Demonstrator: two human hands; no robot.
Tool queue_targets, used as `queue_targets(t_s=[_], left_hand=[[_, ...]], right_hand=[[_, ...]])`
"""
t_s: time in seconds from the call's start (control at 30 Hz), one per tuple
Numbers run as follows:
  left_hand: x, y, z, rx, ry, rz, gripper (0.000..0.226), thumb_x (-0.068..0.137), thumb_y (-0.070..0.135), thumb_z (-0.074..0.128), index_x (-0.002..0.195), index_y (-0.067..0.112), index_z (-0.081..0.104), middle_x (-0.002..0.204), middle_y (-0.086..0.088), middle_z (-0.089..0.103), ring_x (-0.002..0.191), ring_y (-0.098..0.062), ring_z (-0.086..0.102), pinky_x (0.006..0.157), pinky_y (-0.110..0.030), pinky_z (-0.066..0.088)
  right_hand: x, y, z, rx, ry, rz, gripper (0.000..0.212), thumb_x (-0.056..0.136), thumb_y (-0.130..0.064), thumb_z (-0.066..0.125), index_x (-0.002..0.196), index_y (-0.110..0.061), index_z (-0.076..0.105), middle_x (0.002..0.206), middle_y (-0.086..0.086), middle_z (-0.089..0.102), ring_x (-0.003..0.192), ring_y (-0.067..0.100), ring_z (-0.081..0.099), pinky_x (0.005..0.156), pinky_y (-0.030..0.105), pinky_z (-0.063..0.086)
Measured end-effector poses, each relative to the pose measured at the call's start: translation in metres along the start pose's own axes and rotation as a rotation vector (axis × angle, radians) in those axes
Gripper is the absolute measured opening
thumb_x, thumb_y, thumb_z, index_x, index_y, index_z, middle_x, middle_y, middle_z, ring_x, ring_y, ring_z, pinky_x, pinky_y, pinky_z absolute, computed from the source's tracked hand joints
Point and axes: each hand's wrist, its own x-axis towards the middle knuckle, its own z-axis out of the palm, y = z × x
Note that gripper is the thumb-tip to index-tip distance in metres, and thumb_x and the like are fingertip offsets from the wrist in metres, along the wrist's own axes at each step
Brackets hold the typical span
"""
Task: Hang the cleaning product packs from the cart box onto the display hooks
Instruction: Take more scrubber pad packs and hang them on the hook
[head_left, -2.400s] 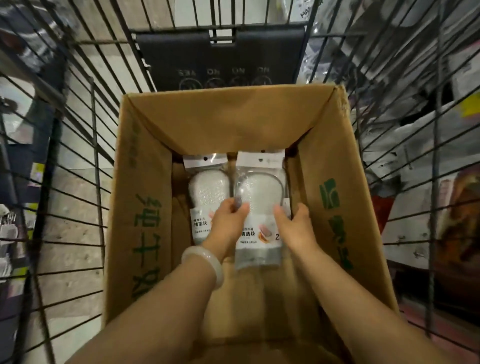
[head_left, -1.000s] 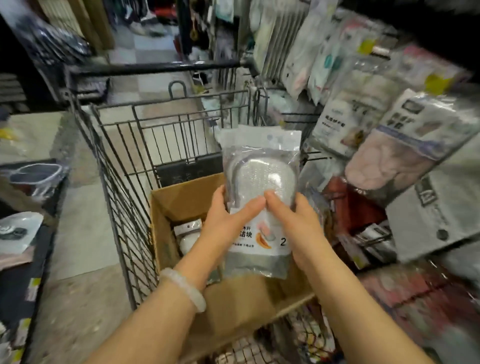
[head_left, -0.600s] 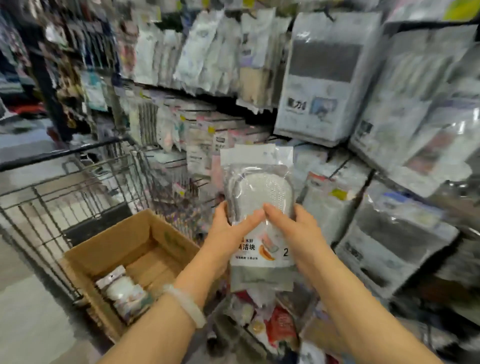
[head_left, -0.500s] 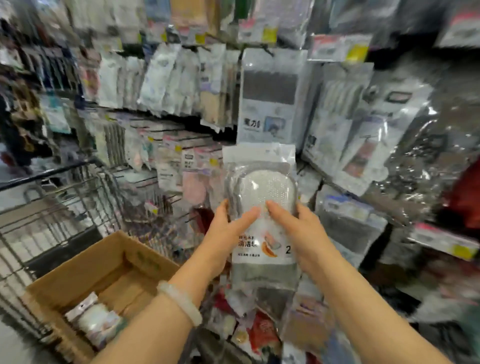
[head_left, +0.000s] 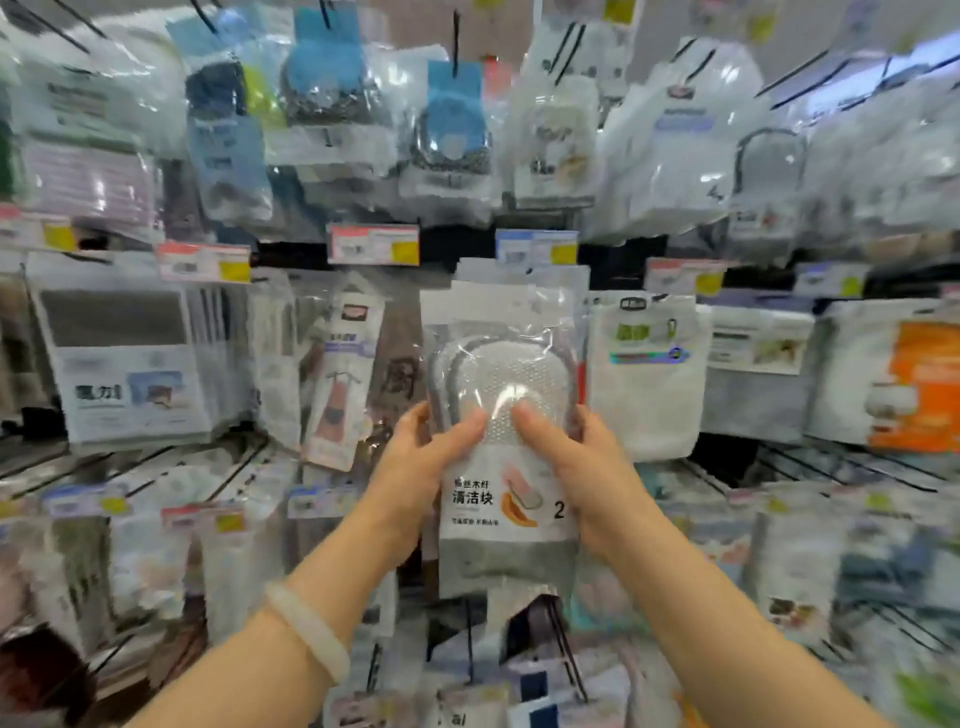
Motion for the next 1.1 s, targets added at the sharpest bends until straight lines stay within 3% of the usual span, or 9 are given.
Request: queue_targets(t_s=[0.17, 0.3, 0.43, 0.53, 0.67, 0.73, 0.93, 1.03, 1.1], left_hand=[[0.029, -0.004, 0.105, 0.03, -0.124, 0.06, 0.082, 0.054, 0.031, 0.08, 0.128, 0.013, 0.049, 0.109, -0.013, 0.072, 0.092, -0.031, 0.071, 0.081, -0.046, 0.057], [0.061, -0.011, 0.187, 0.041, -0.185, 0.115, 0.09, 0.048, 0.033, 0.087, 0.126, 0.015, 0.047, 0.107, -0.013, 0.072, 0.09, -0.032, 0.072, 0.08, -0.047, 0.057], [0.094, -0.002, 0.265, 0.117, -0.186, 0.228, 0.081, 0.052, 0.034, 0.078, 0.124, 0.02, 0.044, 0.105, -0.008, 0.071, 0.079, -0.02, 0.074, 0.058, -0.028, 0.059], [0.117, 0.006, 0.308, 0.215, -0.131, 0.336, 0.093, 0.049, 0.046, 0.076, 0.131, 0.024, 0.039, 0.115, -0.002, 0.066, 0.092, -0.017, 0.07, 0.07, -0.026, 0.059], [0.139, 0.024, 0.343, 0.268, -0.101, 0.435, 0.116, 0.045, 0.058, 0.073, 0.143, 0.047, 0.012, 0.131, -0.003, 0.057, 0.104, -0.022, 0.066, 0.089, -0.042, 0.055], [0.149, 0.032, 0.355, 0.284, -0.091, 0.487, 0.112, 0.049, 0.061, 0.07, 0.142, 0.056, 0.007, 0.133, -0.001, 0.055, 0.104, -0.022, 0.066, 0.089, -0.045, 0.054], [0.187, 0.034, 0.374, 0.204, -0.129, 0.576, 0.075, 0.068, 0.05, 0.061, 0.137, 0.051, 0.03, 0.11, 0.014, 0.07, 0.09, -0.007, 0.071, 0.073, -0.027, 0.059], [0.203, 0.036, 0.375, 0.31, -0.094, 0.601, 0.071, 0.066, 0.073, 0.062, 0.13, 0.062, 0.034, 0.13, 0.013, 0.059, 0.112, -0.012, 0.062, 0.095, -0.037, 0.052], [0.211, 0.039, 0.375, 0.389, -0.03, 0.634, 0.074, 0.068, 0.068, 0.066, 0.133, 0.059, 0.033, 0.127, 0.021, 0.055, 0.114, -0.008, 0.057, 0.098, -0.031, 0.046]], right_hand=[[0.004, -0.045, -0.095, 0.038, 0.099, -0.035, 0.05, 0.07, -0.032, 0.079, 0.112, -0.012, 0.06, 0.104, 0.011, 0.073, 0.091, 0.03, 0.072, 0.087, 0.053, 0.054], [0.022, -0.079, -0.179, 0.03, 0.061, -0.06, 0.047, 0.069, -0.028, 0.077, 0.11, -0.01, 0.06, 0.1, 0.013, 0.074, 0.088, 0.032, 0.072, 0.084, 0.052, 0.056], [0.061, -0.118, -0.246, 0.044, -0.002, -0.086, 0.053, 0.067, -0.027, 0.074, 0.114, -0.007, 0.06, 0.098, 0.018, 0.074, 0.088, 0.037, 0.071, 0.081, 0.05, 0.056], [0.089, -0.144, -0.282, 0.045, -0.024, -0.128, 0.045, 0.072, -0.027, 0.071, 0.11, -0.005, 0.06, 0.092, 0.017, 0.075, 0.081, 0.034, 0.073, 0.066, 0.041, 0.059], [0.125, -0.172, -0.311, -0.017, -0.065, -0.196, 0.054, 0.069, -0.036, 0.073, 0.112, -0.007, 0.06, 0.098, 0.015, 0.074, 0.088, 0.034, 0.072, 0.081, 0.051, 0.056], [0.141, -0.182, -0.321, -0.044, -0.072, -0.2, 0.056, 0.07, -0.039, 0.073, 0.113, -0.006, 0.059, 0.098, 0.015, 0.074, 0.088, 0.034, 0.072, 0.081, 0.05, 0.057], [0.173, -0.2, -0.334, -0.165, -0.023, -0.242, 0.084, 0.046, -0.057, 0.078, 0.11, -0.006, 0.06, 0.096, 0.016, 0.074, 0.087, 0.035, 0.072, 0.082, 0.054, 0.056], [0.187, -0.203, -0.337, -0.206, -0.001, -0.235, 0.088, 0.045, -0.06, 0.077, 0.111, -0.005, 0.059, 0.097, 0.016, 0.074, 0.087, 0.036, 0.072, 0.082, 0.054, 0.056], [0.196, -0.203, -0.34, -0.21, 0.014, -0.244, 0.081, 0.05, -0.056, 0.077, 0.111, -0.005, 0.06, 0.095, 0.016, 0.074, 0.084, 0.036, 0.072, 0.081, 0.053, 0.056]])
